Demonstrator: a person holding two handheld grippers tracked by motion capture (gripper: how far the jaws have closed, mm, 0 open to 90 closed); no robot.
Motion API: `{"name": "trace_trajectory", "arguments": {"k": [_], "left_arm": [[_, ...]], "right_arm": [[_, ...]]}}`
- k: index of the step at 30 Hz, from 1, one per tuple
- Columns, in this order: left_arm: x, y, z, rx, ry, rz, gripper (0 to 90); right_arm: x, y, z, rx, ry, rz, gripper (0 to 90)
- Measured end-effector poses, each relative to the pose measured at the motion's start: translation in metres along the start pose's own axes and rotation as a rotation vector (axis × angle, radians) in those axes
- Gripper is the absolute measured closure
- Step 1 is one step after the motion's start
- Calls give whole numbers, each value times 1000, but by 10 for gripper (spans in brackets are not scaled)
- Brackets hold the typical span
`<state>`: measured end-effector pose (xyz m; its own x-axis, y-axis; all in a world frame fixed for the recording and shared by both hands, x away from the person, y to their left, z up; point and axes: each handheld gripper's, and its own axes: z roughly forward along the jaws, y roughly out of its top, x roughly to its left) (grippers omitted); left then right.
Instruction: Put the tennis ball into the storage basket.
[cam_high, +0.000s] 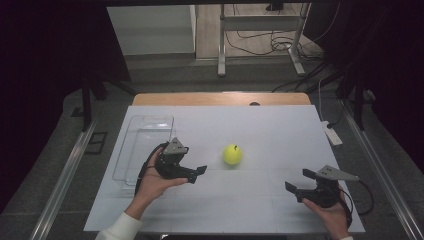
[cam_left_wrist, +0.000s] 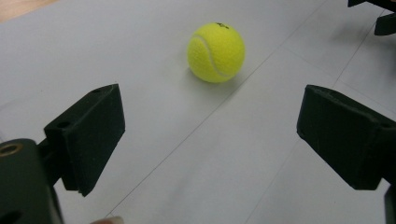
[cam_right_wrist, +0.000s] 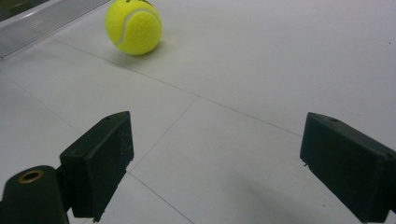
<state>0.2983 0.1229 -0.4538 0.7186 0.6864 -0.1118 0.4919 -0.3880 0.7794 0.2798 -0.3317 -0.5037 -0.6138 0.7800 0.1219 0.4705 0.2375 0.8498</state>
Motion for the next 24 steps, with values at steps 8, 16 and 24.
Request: {"name": "trace_trajectory", "arguments": {"k": [8, 16, 24], "left_arm": [[1, 2, 5, 16, -7, -1, 85], [0, 5, 10, 29, -9, 4, 85], [-1, 9, 13, 32, -11, 11, 84]], "right_arm": [[0, 0, 0, 2, -1, 1, 101], [0, 0, 0, 2, -1, 2, 101], [-1, 0, 0, 0, 0, 1, 101]]}}
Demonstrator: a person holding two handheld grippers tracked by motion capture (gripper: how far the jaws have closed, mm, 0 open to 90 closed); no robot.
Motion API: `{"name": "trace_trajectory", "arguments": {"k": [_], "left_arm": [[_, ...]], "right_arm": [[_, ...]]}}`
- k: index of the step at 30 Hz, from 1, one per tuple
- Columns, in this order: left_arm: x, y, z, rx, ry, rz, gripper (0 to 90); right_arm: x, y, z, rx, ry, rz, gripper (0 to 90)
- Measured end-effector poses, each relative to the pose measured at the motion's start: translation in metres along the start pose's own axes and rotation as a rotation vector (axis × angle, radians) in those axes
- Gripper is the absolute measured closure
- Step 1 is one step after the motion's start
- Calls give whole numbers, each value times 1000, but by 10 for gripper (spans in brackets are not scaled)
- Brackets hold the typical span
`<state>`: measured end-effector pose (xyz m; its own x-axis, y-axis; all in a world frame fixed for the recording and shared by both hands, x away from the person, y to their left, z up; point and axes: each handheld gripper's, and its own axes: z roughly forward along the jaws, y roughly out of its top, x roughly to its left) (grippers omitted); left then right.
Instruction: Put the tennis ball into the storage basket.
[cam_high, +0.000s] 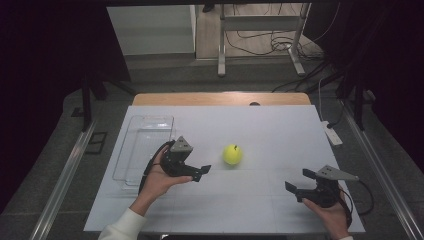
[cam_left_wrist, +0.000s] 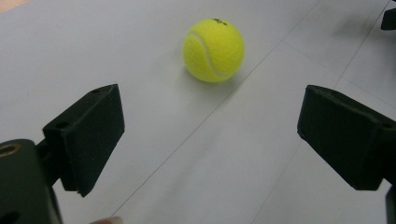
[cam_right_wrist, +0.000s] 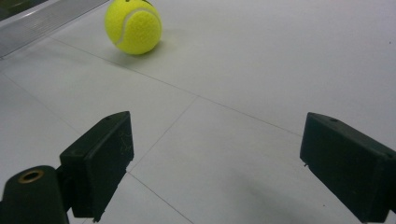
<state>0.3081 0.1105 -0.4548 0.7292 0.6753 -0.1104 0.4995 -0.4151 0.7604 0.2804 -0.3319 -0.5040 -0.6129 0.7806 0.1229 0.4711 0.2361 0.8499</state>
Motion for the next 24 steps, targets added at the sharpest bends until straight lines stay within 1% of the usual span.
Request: {"name": "trace_trajectory", "arguments": {"k": [9, 24], "left_arm": [[0, 10, 7, 4, -5, 11, 84], [-2, 25, 19, 27, -10, 24, 85]], "right_arm": [[0, 0, 0, 0, 1, 2, 101], [-1, -1, 0, 3, 0, 7, 102]]}}
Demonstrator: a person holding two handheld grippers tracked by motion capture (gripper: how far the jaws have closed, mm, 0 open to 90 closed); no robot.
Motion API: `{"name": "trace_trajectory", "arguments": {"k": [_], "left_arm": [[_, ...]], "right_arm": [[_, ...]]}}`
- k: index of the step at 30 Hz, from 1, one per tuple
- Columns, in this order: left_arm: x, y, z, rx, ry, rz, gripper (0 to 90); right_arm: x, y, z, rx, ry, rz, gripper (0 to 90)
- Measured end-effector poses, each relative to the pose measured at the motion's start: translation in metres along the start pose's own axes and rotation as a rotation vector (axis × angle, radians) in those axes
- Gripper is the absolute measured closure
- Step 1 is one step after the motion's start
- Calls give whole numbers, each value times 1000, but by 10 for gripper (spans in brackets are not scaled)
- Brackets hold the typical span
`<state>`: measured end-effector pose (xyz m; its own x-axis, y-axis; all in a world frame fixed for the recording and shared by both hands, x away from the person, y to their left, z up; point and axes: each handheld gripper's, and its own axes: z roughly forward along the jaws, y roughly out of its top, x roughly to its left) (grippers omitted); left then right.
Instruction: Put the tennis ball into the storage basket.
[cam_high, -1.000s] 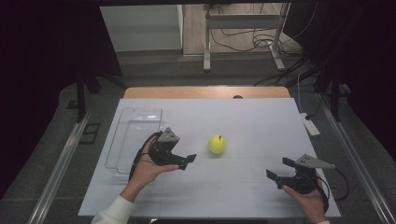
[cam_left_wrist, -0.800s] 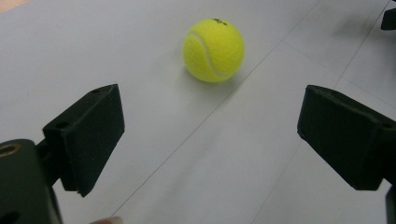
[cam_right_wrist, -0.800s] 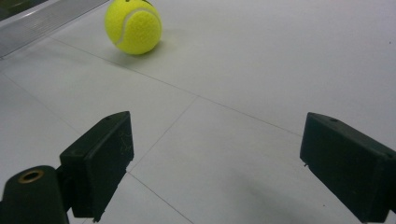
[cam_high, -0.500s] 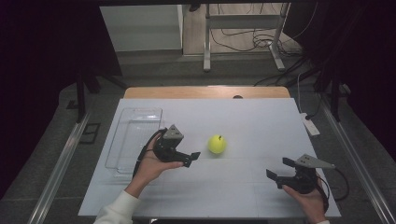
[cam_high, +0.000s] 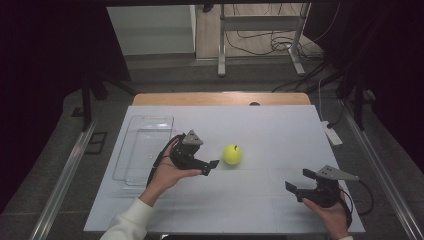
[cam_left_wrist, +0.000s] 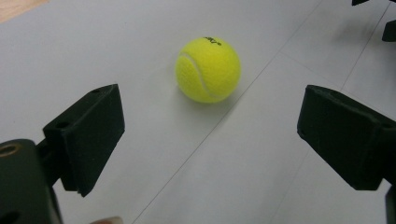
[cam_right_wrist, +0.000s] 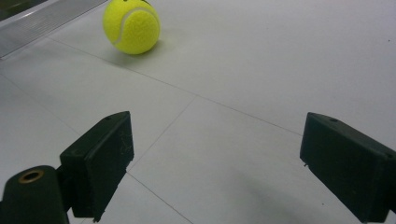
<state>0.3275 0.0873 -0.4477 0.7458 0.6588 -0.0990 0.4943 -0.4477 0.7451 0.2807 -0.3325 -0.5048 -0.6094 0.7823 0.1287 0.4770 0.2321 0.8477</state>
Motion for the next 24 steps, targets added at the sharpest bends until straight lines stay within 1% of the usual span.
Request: {"name": "trace_trajectory", "arguments": {"k": [1, 6, 17, 24], "left_arm": [[0, 1, 1, 6, -2, 3, 85], [-1, 5, 7, 9, -10, 8, 82], [0, 12, 13, 23, -6, 10, 82], [1, 18, 19, 40, -10, 22, 81]], "right_arm": [[0, 0, 0, 0, 0, -1, 102], [0, 0, 0, -1, 1, 0, 102], [1, 0, 1, 1, -1, -2, 102], [0, 0, 1, 0, -3, -3, 102]]}}
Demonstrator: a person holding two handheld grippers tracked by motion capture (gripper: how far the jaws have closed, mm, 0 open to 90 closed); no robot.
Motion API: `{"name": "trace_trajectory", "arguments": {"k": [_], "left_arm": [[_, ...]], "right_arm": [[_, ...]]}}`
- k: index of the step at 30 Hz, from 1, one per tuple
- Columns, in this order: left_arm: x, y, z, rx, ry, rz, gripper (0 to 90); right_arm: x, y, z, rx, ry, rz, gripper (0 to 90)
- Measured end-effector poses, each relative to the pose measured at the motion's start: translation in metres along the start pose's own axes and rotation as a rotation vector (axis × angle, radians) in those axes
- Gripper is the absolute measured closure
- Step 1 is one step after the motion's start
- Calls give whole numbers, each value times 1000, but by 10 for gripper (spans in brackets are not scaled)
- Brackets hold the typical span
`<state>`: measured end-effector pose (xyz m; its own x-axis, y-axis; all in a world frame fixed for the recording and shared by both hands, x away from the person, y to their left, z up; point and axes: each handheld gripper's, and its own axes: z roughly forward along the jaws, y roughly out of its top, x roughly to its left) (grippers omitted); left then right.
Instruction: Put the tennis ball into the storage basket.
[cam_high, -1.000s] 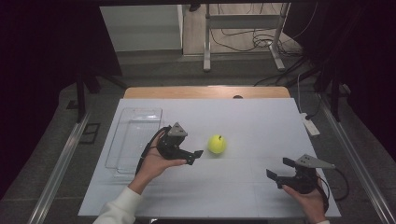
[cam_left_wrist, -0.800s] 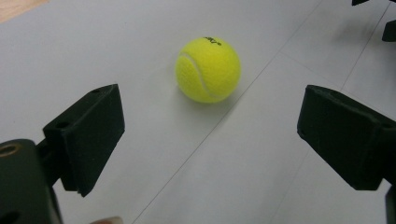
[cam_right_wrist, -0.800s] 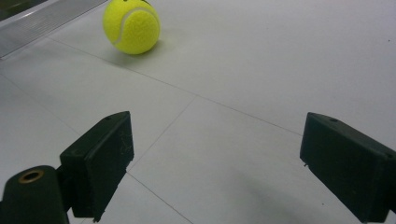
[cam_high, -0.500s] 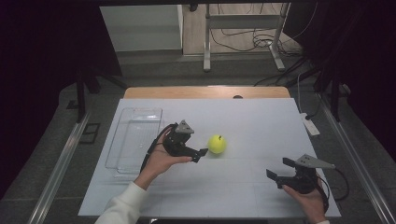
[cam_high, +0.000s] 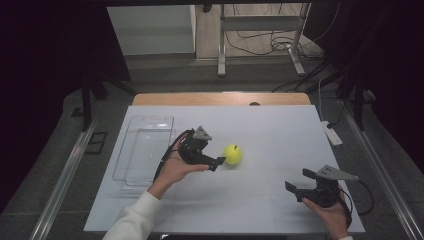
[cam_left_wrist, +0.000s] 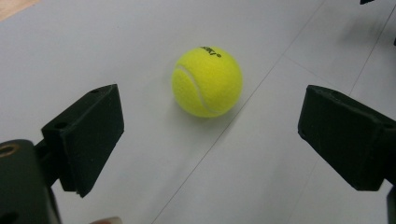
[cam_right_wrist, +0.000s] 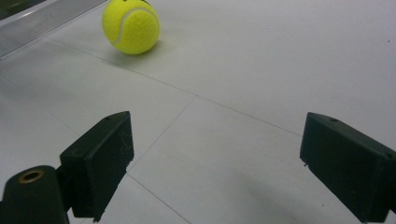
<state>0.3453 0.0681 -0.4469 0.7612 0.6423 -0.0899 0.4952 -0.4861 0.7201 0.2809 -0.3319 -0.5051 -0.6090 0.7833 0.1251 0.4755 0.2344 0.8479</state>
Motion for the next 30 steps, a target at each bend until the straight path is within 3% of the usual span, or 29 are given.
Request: {"name": "trace_trajectory", "arguments": {"k": [16, 30], "left_arm": [[2, 13, 20, 48, -7, 5, 73], [5, 23, 38, 78, -37, 5, 70]], "right_arm": [[0, 0, 0, 1, 0, 0, 102], [-1, -1, 1, 2, 1, -1, 102]]}}
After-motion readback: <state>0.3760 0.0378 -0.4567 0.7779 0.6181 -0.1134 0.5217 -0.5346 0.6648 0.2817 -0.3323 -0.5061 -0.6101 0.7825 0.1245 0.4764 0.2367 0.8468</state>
